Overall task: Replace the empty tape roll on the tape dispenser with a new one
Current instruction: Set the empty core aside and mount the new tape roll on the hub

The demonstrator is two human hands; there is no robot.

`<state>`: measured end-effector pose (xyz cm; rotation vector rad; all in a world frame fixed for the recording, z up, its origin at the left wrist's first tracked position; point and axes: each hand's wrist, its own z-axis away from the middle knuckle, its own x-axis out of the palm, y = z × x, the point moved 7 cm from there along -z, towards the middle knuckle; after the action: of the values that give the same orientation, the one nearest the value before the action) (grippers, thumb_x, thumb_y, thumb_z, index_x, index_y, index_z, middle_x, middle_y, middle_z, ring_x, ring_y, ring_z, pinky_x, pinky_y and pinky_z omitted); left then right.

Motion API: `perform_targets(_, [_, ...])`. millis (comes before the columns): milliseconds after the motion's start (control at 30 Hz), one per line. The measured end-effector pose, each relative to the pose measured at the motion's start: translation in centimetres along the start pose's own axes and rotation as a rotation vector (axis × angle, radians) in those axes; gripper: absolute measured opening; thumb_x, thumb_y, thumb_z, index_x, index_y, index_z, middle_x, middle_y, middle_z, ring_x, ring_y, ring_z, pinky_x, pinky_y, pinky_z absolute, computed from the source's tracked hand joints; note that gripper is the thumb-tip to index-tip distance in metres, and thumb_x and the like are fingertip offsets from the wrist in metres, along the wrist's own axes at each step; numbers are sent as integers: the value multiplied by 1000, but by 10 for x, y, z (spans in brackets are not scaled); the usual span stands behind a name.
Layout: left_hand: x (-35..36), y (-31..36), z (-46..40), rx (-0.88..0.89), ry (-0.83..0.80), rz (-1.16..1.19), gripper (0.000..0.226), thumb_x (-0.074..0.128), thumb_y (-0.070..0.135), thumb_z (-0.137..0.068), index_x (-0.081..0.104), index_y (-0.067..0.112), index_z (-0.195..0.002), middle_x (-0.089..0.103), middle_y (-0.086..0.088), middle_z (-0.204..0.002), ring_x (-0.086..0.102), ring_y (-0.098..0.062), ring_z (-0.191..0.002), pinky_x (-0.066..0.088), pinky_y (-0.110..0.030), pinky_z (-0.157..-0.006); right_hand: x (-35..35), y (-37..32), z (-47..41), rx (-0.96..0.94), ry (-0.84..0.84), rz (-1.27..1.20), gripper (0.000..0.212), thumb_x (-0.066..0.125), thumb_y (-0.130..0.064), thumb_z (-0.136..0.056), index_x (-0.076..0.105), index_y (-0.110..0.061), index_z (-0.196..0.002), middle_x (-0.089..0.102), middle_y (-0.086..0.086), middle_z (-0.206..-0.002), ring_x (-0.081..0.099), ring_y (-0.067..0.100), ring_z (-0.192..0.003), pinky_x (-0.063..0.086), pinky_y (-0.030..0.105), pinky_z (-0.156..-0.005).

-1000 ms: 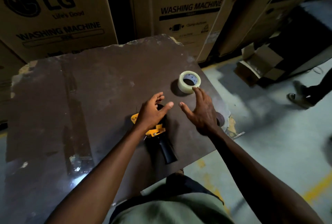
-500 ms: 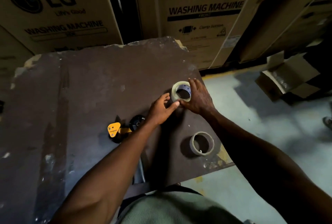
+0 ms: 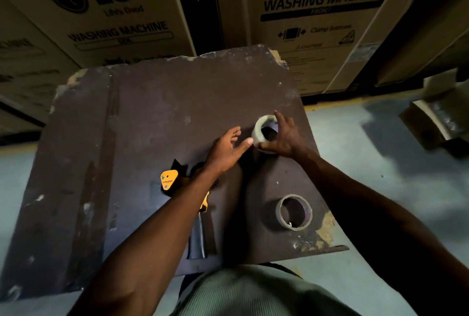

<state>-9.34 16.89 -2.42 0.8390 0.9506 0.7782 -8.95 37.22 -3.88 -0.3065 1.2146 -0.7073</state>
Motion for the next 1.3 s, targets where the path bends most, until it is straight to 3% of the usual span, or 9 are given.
perform_targets(167, [-19,13,9,73,-8,78,68,73,33,-88,44,12,-146,52,-9,-147,52,-14,-128,43,-30,-108,-7,-17,40,-1,63,-384,121,93,-54,-62,29,-18,-158,43,7,-159,45,24,-143,41,41,-115])
perform_targets(267, [-25,21,19,123,-94,96,90,72,54,-79,36,16,-151,45,-2,-154,46,-11,-136,40,-30,-111,-6,-35,68,4,62,-636,113,94,-39,-69,29,-15,-158,42,6,-159,46,16,-139,44,39,-114])
perform_targets(433, [-39,37,40,187,-170,140,108,69,77,-68,33,21,-153,44,4,-154,49,-4,-134,42,-27,-110,0,-69,104,-7,-32,-906,108,89,-34,-73,28,-19,-159,52,8,-148,61,10,-116,62,36,-81])
perform_targets(500, [-47,46,50,196,-192,201,106,71,75,-68,34,20,-152,51,1,-149,55,0,-127,48,-24,-103,3,-84,114,-32,-36,-958,112,88,-37,-68,27,-18,-160,52,6,-149,61,15,-122,60,43,-91])
perform_targets(600, [-59,60,66,189,-184,281,100,73,70,-69,40,20,-149,60,0,-140,61,-8,-122,51,-32,-103,4,-103,124,-98,-44,-981,113,89,-45,-62,34,-18,-157,57,4,-146,60,23,-130,56,53,-101])
perform_targets(700, [-66,69,82,173,-245,412,72,72,52,-77,51,23,-138,65,-7,-131,63,-25,-122,52,-45,-100,4,-119,133,-163,-52,-960,103,86,-45,-63,41,-20,-153,60,3,-143,60,22,-130,52,57,-104])
perform_targets(867, [-75,72,100,100,-320,519,71,75,47,-73,49,26,-136,60,-11,-134,64,-30,-119,56,-42,-83,5,-137,143,-232,-89,-904,101,84,-43,-67,36,-26,-155,53,5,-149,56,25,-133,53,57,-104])
perform_targets(1100, [-88,74,113,169,-341,426,59,76,46,-74,51,45,-128,56,-4,-128,60,-25,-116,55,-43,-85,10,-149,148,-163,-275,-933,93,88,-43,-66,38,-46,-144,48,12,-146,58,37,-125,61,54,-80])
perform_targets(1300, [-97,71,119,171,-366,473,57,77,42,-76,51,41,-127,54,-6,-126,58,-28,-115,53,-49,-87,10,-163,153,-212,-338,-923,81,87,-31,-66,45,-53,-132,51,17,-138,64,36,-115,62,54,-76])
